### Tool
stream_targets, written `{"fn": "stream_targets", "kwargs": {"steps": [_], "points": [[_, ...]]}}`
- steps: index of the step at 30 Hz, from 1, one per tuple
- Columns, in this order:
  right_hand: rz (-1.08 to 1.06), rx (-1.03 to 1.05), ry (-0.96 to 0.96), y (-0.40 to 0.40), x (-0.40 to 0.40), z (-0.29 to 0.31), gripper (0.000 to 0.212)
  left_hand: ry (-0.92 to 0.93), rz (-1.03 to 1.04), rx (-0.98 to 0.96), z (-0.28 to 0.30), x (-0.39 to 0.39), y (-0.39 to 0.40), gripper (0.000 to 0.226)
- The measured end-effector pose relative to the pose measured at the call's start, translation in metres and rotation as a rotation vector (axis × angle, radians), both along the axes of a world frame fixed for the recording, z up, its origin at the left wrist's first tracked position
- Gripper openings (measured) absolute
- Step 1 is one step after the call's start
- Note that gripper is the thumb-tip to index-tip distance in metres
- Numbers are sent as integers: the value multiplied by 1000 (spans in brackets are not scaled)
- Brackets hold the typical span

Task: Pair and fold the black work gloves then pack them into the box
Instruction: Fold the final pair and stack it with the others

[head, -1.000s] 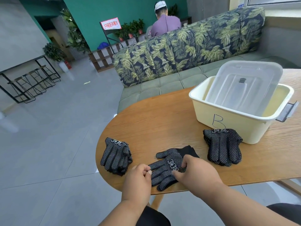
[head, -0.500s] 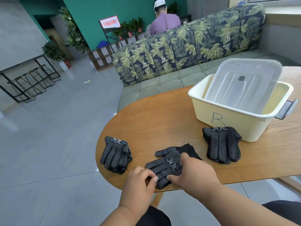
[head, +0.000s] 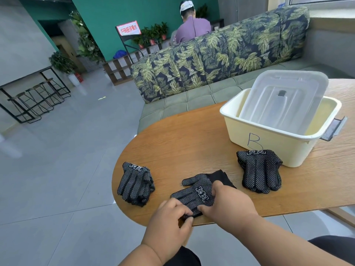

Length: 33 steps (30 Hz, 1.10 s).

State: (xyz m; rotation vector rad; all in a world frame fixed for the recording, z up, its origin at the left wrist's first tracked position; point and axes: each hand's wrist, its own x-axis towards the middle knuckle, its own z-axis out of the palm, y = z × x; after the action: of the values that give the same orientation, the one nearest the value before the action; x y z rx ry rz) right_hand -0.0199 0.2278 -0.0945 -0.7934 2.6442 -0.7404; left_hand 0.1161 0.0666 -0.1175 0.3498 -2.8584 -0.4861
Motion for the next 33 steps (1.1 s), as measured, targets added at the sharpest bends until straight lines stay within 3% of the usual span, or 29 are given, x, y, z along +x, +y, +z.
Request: {"fn": "stream_targets", "kwargs": {"steps": [7, 10, 15, 18, 24, 29, 33], "points": [[2, -13, -9, 4, -3, 1, 39, 29, -85, -106, 3, 9, -6, 18], [3, -9, 17, 4, -4, 1, 32, -18, -8, -38, 9, 0, -3, 31], [22, -40, 201, 1, -8, -5, 26, 33, 207, 95, 28, -42, -5, 21], [113, 7, 305, -3, -11, -12, 36, -76, 277, 72, 33, -71, -10, 31], [151, 140, 254, -2, -13, -12, 51, -265, 317, -8, 32, -104, -10, 28], [148, 115, 246, -6, -12, -15, 59, -268, 318, 22, 30, -109, -13, 11], [200, 73, 224, -10, -15, -18, 73, -218, 344, 98, 32, -110, -14, 13]]}}
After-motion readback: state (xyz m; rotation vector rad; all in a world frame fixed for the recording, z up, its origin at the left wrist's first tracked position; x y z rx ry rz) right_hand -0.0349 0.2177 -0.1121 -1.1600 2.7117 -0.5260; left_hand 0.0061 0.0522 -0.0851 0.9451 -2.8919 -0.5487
